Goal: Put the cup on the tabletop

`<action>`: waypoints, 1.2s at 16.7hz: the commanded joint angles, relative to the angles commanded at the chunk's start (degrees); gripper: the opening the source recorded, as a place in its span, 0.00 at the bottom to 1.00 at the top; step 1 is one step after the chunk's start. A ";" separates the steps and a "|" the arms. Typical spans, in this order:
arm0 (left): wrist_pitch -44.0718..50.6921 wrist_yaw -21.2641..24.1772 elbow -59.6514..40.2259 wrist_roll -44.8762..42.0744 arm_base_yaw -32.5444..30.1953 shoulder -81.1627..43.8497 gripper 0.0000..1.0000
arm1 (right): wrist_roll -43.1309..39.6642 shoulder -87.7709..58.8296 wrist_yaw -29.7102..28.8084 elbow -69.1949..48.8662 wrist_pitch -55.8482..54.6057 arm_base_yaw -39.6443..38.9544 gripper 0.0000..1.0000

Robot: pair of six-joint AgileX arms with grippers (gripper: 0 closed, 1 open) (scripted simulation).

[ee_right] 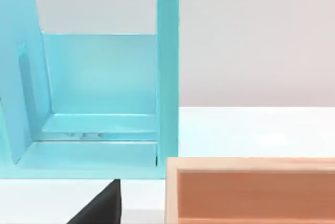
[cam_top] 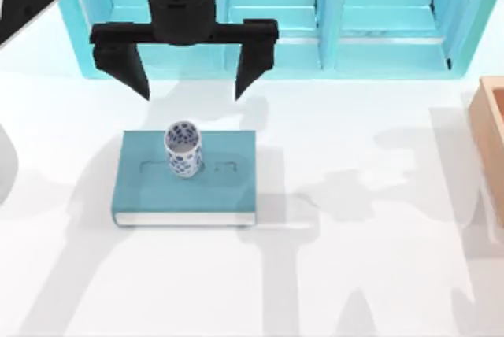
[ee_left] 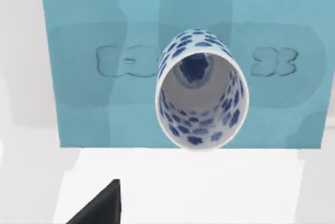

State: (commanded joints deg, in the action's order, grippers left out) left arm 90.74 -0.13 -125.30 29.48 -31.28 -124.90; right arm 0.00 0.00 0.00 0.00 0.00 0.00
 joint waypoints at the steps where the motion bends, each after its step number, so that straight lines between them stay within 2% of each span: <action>1: 0.00 0.00 0.00 0.00 0.00 0.00 1.00 | 0.00 0.00 0.00 0.00 0.00 0.00 1.00; 6: -1.00 -0.02 1.04 -0.14 0.28 0.24 1.00 | 0.00 0.00 0.00 0.00 0.00 0.00 1.00; 15: -21.28 -0.01 22.52 -0.27 0.28 1.24 1.00 | 0.00 0.00 0.00 0.00 0.00 0.00 1.00; 20: -23.55 -0.01 24.81 -0.24 0.26 1.26 1.00 | 0.00 0.00 0.00 0.00 0.00 0.00 1.00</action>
State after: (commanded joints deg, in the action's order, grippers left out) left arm 67.19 -0.14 -100.49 29.23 -31.02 -123.64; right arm 0.00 0.00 0.00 0.00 0.00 0.00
